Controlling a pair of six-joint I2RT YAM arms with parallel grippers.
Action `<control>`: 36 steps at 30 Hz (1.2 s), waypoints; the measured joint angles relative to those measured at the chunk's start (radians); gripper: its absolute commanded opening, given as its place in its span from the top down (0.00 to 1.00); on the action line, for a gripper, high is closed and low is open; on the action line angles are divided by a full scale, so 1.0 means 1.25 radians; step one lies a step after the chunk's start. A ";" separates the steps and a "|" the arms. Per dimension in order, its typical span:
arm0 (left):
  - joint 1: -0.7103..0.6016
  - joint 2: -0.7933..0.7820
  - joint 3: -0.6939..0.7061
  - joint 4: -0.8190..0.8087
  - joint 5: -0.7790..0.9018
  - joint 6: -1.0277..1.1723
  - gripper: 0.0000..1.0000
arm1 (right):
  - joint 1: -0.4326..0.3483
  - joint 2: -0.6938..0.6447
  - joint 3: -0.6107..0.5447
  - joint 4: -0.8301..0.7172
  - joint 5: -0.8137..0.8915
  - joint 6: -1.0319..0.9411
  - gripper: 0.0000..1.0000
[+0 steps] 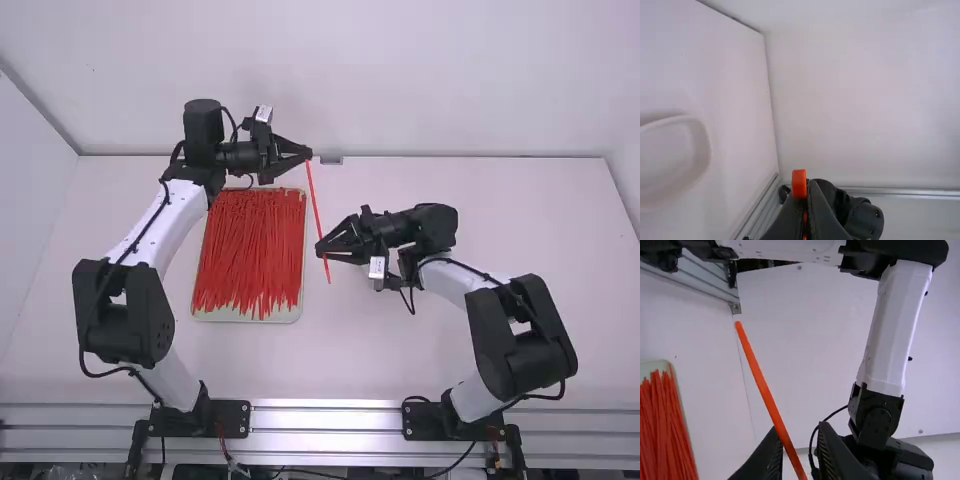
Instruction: Fasten the cable tie
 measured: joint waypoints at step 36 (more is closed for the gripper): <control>-0.020 0.000 0.000 -0.002 0.001 0.034 0.97 | 0.000 0.000 0.000 -0.012 0.015 0.016 1.00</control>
